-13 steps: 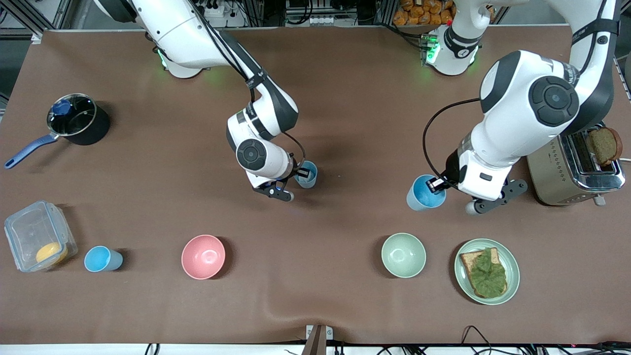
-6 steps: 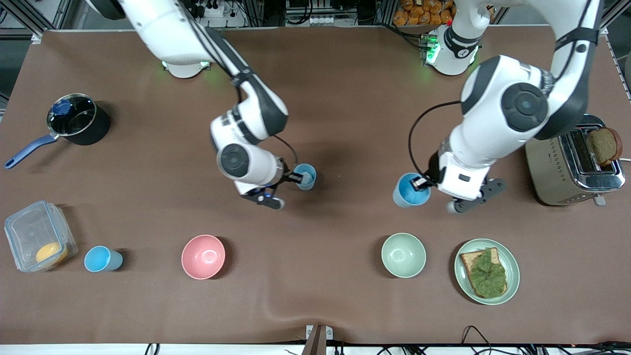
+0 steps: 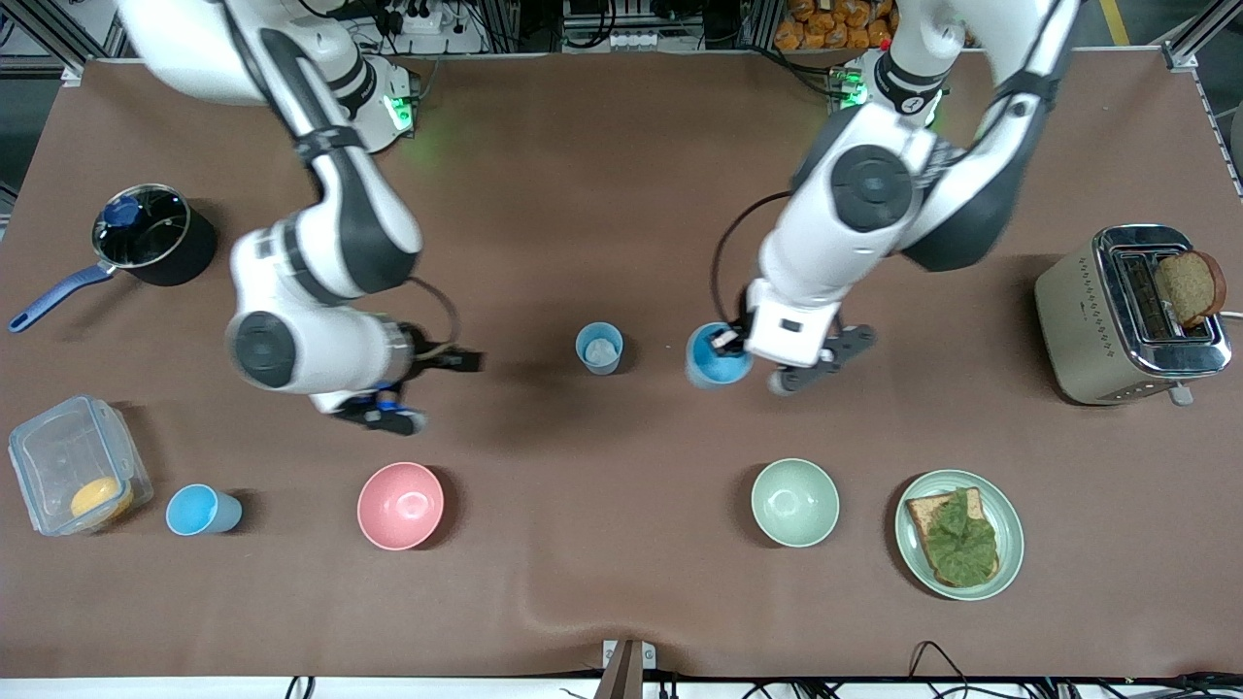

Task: Stack blue cups with both arms
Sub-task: 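Withdraw the right gripper while the left gripper carries its cup over the cup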

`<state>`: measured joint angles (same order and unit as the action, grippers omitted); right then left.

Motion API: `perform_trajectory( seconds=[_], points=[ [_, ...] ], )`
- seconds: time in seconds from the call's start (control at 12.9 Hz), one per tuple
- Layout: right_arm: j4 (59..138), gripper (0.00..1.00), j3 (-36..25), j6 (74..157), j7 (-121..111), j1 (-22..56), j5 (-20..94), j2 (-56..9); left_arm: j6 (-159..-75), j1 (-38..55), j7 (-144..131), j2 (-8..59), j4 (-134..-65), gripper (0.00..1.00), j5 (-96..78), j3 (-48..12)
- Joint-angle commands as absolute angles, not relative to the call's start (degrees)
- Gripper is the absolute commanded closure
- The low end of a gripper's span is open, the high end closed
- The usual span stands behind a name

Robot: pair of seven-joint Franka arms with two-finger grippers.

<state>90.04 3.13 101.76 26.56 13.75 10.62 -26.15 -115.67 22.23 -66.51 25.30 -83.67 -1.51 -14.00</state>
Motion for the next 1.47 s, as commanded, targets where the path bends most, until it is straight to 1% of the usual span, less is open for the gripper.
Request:
perform_trajectory(
  seconds=[0.0,0.15,0.31,0.54,0.62,0.7,0.77,1.08,1.32,1.39],
  points=[
    [98.6,0.0,7.5,102.1,24.1,6.3,4.2,-16.6,-121.2,29.0,-76.1,32.2,-78.1,1.0,-0.6,-12.1],
    [102.0,0.0,7.4,102.1,15.7,2.2,3.3,-11.4,-123.9,32.7,-78.6,34.9,-78.2,1.0,0.9,-11.9],
    [102.4,0.0,6.7,102.0,14.4,0.0,3.1,-8.5,-124.5,34.8,-80.6,36.4,-78.7,1.0,3.9,-12.0],
    [102.3,0.0,-0.8,100.9,13.5,1.3,2.8,-4.9,-123.7,36.1,-83.0,36.5,-81.5,1.0,5.4,-12.0],
    [102.2,0.0,-4.4,100.2,11.7,3.1,2.8,-4.1,-123.7,36.3,-84.1,36.5,-82.3,1.0,5.4,-12.0],
    [101.6,0.0,-6.8,99.2,8.6,4.1,2.8,-4.0,-123.7,36.4,-84.5,36.7,-82.9,1.0,5.5,-12.0],
    [101.0,0.0,-7.6,98.2,4.7,3.8,2.8,-3.6,-123.7,36.8,-84.5,37.2,-83.4,1.0,5.5,-12.0],
    [95.3,0.0,-8.6,93.4,2.7,3.3,2.6,-3.4,-123.7,38.1,-84.7,38.4,-83.3,1.0,5.7,-12.0],
    [92.3,0.0,-8.4,91.5,3.2,3.8,1.6,-3.4,-123.7,38.7,-85.5,38.6,-83.2,1.0,5.8,-12.0],
    [91.2,0.0,-8.4,90.1,3.2,4.0,1.3,-3.4,-123.7,38.3,-85.7,38.8,-83.1,0.89,5.7,-12.0]
  ],
)
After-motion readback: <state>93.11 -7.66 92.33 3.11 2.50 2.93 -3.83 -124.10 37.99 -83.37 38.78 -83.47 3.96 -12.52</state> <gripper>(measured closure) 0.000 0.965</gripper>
